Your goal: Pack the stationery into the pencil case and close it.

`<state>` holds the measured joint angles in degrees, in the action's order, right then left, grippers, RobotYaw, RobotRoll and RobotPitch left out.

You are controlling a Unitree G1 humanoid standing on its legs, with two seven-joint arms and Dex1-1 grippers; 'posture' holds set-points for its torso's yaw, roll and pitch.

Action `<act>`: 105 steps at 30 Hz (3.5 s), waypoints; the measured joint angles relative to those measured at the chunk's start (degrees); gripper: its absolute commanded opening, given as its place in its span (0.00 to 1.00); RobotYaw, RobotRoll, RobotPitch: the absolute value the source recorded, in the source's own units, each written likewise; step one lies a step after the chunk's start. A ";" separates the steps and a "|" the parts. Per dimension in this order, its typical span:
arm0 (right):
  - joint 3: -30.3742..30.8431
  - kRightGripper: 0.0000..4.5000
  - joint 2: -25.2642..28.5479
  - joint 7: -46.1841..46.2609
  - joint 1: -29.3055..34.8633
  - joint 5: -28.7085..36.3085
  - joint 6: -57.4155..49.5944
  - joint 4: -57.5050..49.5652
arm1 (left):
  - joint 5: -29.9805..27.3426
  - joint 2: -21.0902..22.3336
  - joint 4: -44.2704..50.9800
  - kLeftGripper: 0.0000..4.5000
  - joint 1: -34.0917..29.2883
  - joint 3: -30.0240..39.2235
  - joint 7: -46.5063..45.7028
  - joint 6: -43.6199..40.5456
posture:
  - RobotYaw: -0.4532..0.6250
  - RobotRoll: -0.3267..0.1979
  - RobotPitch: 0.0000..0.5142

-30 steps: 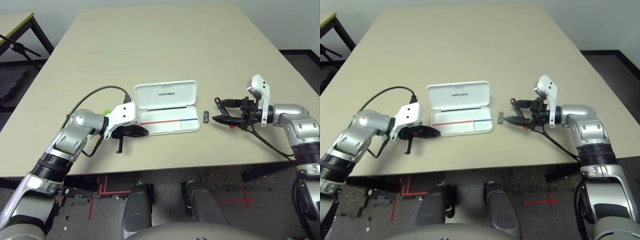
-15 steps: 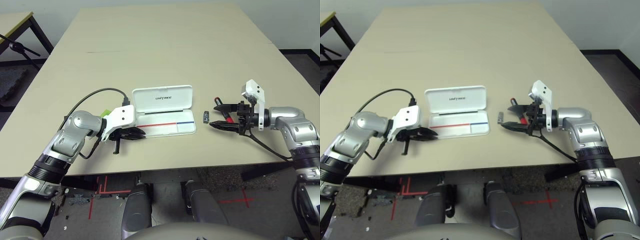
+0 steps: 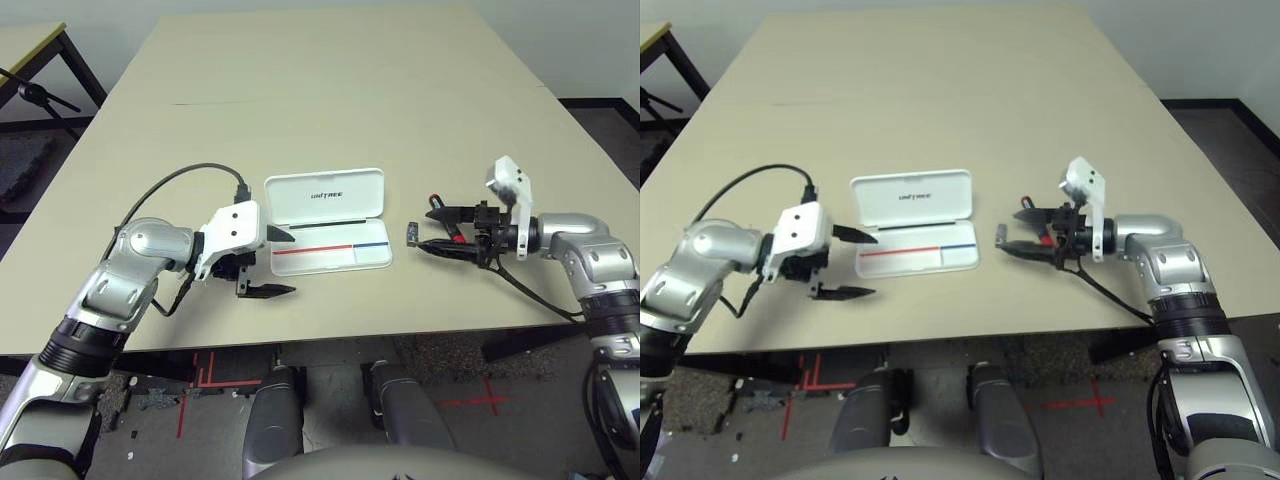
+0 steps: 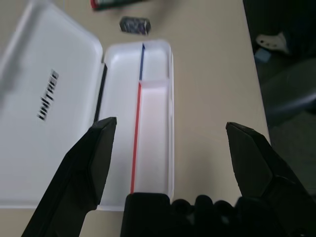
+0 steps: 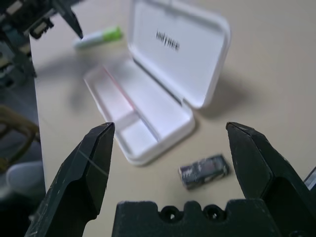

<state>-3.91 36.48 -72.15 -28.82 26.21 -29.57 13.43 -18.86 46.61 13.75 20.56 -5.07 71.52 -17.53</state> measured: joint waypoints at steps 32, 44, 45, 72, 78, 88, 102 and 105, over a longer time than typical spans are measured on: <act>1.09 1.00 1.53 34.24 -1.78 -1.71 -29.99 -6.29 | -1.40 0.65 3.09 0.99 1.10 -1.67 -0.91 -2.75 | 0.33 0.62 0.29; 6.01 1.00 1.38 33.20 -2.72 -6.28 -25.69 -3.16 | -1.28 0.63 3.27 0.99 0.72 -2.07 -1.77 -2.73 | 0.34 0.62 0.30; 6.12 1.00 1.31 33.20 -2.91 -6.51 -25.56 -2.84 | -1.28 0.63 3.31 0.99 0.68 -2.17 -1.80 -2.73 | 0.34 0.62 0.30; 8.93 0.11 7.31 27.26 -5.50 -15.07 -11.39 3.43 | -0.61 0.76 3.30 1.00 0.90 -2.81 -2.35 -1.82 | 0.33 0.62 0.30; 12.48 0.11 12.94 16.29 -7.49 -17.48 -4.07 0.49 | -0.18 0.95 2.85 1.00 0.86 -2.81 -2.11 -1.23 | 0.34 0.62 0.29; 19.17 0.11 13.17 4.89 -13.81 -18.69 -4.66 -8.31 | 0.95 2.08 1.11 1.00 0.70 -2.77 -1.76 -0.37 | 0.35 0.62 0.28; 29.23 0.11 -1.37 2.87 -21.62 -22.20 -5.25 -11.68 | 1.26 4.01 1.59 1.00 -1.66 -2.29 -2.15 -0.79 | 0.39 0.62 0.32; 31.10 0.11 -4.55 3.30 -22.32 -23.48 -4.61 -10.65 | 1.21 4.19 2.43 1.00 -2.50 -1.74 -2.38 -1.00 | 0.41 0.62 0.32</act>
<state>27.19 31.94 -68.85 -51.14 2.73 -34.18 2.78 -17.66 50.81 16.18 18.06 -6.81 69.13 -18.53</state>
